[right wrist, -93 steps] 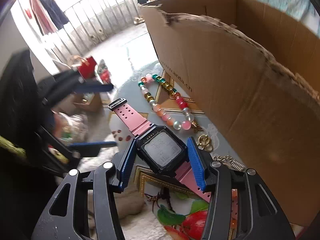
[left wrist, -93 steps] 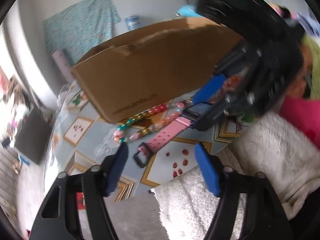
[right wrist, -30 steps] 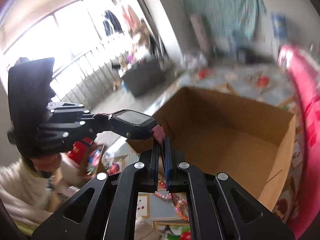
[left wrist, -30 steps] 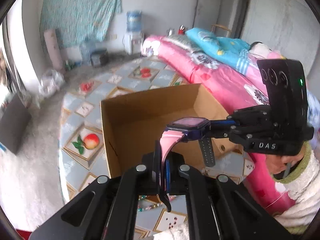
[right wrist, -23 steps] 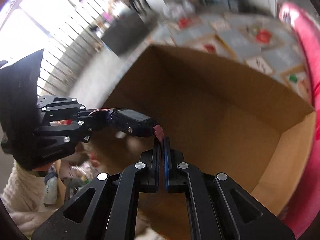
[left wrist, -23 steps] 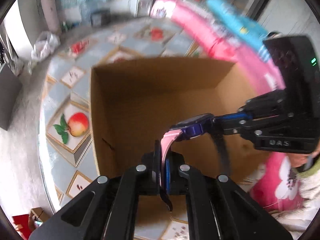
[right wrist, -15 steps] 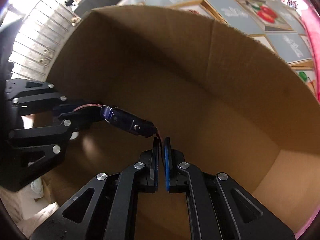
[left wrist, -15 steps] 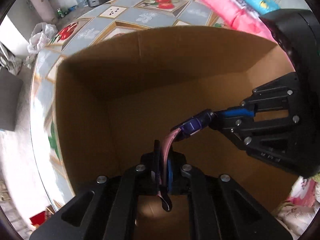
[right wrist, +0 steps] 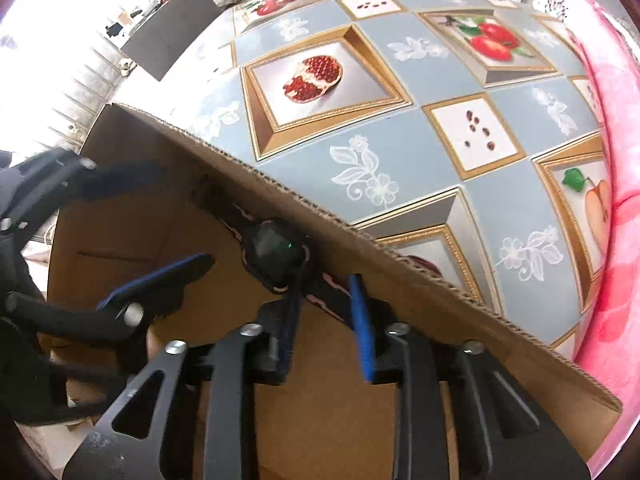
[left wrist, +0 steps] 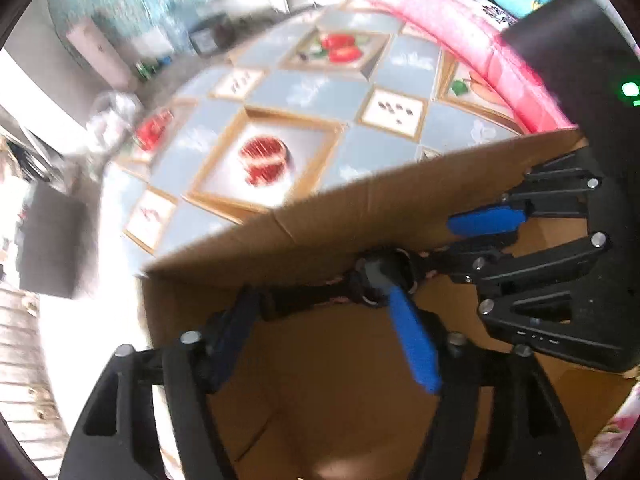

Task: Organize jewelry
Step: 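Carry the watch into the cardboard box and open the right tool, then lift the right tool out of the box back toward the bracelets, then grasp the multicolour bead bracelet with the right tool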

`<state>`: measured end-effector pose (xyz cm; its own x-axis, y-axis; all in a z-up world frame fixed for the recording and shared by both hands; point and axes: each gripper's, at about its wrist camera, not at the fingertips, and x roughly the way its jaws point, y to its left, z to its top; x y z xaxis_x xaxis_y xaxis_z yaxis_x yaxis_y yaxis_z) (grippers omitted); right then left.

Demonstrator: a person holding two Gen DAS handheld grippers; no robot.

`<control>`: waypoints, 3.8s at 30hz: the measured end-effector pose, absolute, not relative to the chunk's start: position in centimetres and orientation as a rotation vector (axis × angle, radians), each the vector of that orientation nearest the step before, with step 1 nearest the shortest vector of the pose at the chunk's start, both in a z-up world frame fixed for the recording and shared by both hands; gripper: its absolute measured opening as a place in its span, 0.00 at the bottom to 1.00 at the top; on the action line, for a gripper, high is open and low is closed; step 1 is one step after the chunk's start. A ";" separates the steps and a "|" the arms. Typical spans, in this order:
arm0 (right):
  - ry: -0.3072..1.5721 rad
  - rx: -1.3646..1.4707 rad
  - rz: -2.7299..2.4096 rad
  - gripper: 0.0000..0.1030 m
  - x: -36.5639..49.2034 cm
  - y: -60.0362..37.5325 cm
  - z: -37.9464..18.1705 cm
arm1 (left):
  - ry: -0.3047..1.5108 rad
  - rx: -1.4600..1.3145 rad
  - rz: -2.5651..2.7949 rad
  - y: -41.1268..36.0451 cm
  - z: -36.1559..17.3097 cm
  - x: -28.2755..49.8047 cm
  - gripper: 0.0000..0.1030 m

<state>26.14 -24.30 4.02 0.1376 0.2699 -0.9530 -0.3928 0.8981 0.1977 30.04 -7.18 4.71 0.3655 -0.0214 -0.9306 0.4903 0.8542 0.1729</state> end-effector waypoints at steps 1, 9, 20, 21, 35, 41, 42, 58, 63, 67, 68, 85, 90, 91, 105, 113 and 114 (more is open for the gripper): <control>1.349 -0.107 0.482 0.28 25.8 -24.2 4.1 | 1.143 0.476 -0.337 -7.3 5.0 29.9 0.68; 1.140 -0.046 0.532 0.31 21.8 -26.6 10.3 | 0.983 0.407 -0.297 -4.4 10.8 27.1 0.77; 0.799 0.261 0.612 0.46 4.7 -35.3 17.0 | 0.771 0.036 -0.304 7.7 13.6 12.1 0.90; 0.813 0.286 0.623 0.46 3.2 -35.4 16.0 | 0.746 0.034 -0.284 8.3 12.8 10.4 0.92; 0.983 0.500 0.441 0.34 4.2 -34.3 7.3 | 0.822 0.073 -0.158 6.2 3.5 10.4 0.96; 0.959 0.529 0.429 0.34 4.6 -34.0 6.9 | 0.797 0.070 -0.145 6.5 3.4 11.0 0.96; 0.957 0.520 0.427 0.34 4.3 -33.9 6.9 | 0.791 0.074 -0.134 6.7 3.3 10.9 0.96; 0.971 0.372 0.464 0.45 2.0 -30.5 5.2 | 0.894 0.289 -0.114 5.0 -2.7 7.6 0.96; 0.949 0.270 0.463 0.51 1.3 -29.0 6.0 | 0.912 0.294 -0.157 6.1 -2.8 6.9 0.96; 0.906 0.152 0.442 0.65 0.8 -27.4 6.9 | 0.916 0.306 -0.181 6.5 -2.8 6.6 0.96; 0.892 0.117 0.430 0.67 0.7 -27.0 7.1 | 0.917 0.305 -0.186 6.6 -2.9 6.6 0.96; 0.694 -0.128 0.285 0.92 -1.1 -25.2 9.5 | 0.962 0.217 -0.193 7.7 -3.1 7.0 0.96; 0.638 -0.015 0.418 0.92 -2.3 -24.9 10.3 | 0.984 0.183 -0.215 8.1 -3.2 7.2 0.96; 0.676 0.027 0.453 0.92 -1.9 -24.7 9.9 | 0.986 0.180 -0.219 8.1 -3.2 7.3 0.96; 1.066 0.178 0.574 0.29 4.5 -19.4 2.9 | 0.921 0.225 -0.241 8.7 -2.8 5.3 0.92; 1.099 0.123 0.520 0.22 6.3 -18.0 2.1 | 0.859 0.179 -0.358 7.9 -1.4 4.8 0.60; 1.101 0.117 0.515 0.22 6.4 -17.8 1.8 | 0.862 0.183 -0.373 7.5 -1.5 4.9 0.57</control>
